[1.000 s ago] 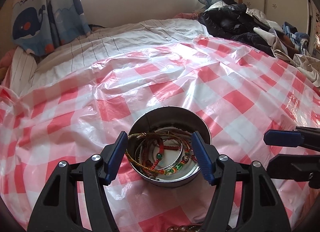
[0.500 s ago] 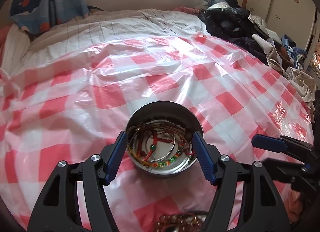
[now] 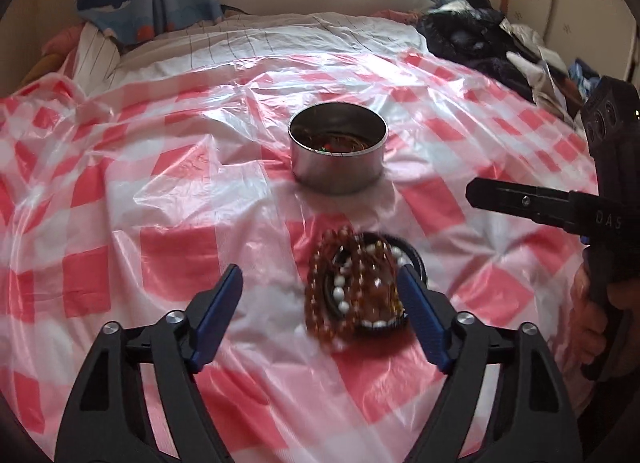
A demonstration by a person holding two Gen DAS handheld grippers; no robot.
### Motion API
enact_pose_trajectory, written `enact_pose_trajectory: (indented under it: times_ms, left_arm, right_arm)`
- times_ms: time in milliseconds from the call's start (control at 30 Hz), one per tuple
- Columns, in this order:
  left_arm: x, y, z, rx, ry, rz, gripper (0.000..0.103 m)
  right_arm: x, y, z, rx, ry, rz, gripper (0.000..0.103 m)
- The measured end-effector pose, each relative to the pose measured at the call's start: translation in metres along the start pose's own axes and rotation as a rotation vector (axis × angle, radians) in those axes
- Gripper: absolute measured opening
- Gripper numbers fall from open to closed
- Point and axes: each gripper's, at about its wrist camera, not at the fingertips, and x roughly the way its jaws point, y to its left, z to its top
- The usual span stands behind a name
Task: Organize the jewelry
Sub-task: 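Grasp an amber bead strand with the left tool while the right tool grasps another bracelet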
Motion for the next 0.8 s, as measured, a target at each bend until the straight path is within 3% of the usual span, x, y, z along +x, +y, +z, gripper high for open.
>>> enact_pose_trajectory:
  times_ms: [200, 333, 433, 500, 533, 633, 800]
  left_arm:
    - [0.0, -0.024, -0.006, 0.105, -0.003, -0.017, 0.052]
    - [0.006, -0.031, -0.01, 0.149, 0.024, 0.0, 0.048]
    - [0.015, -0.033, -0.011, 0.181, 0.067, 0.017, 0.03]
    - [0.02, -0.034, -0.012, 0.189, 0.094, 0.011, 0.012]
    - [0.021, -0.032, -0.011, 0.186, 0.1, 0.008, 0.01]
    - [0.018, -0.019, -0.006, 0.089, 0.104, -0.065, 0.01]
    - [0.004, 0.013, 0.003, -0.112, 0.027, -0.135, 0.01]
  right_arm:
    - [0.001, -0.005, -0.014, 0.028, 0.013, -0.021, 0.066]
    - [0.003, -0.003, -0.014, 0.02, 0.017, -0.014, 0.066]
    - [0.004, 0.005, -0.014, -0.011, 0.021, -0.01, 0.066]
    - [0.004, 0.008, -0.014, -0.024, 0.02, -0.012, 0.066]
    - [0.004, 0.008, -0.014, -0.027, 0.019, -0.012, 0.066]
    - [0.004, 0.013, -0.015, -0.044, 0.018, 0.002, 0.066]
    - [0.009, 0.054, -0.025, -0.229, 0.043, 0.062, 0.066]
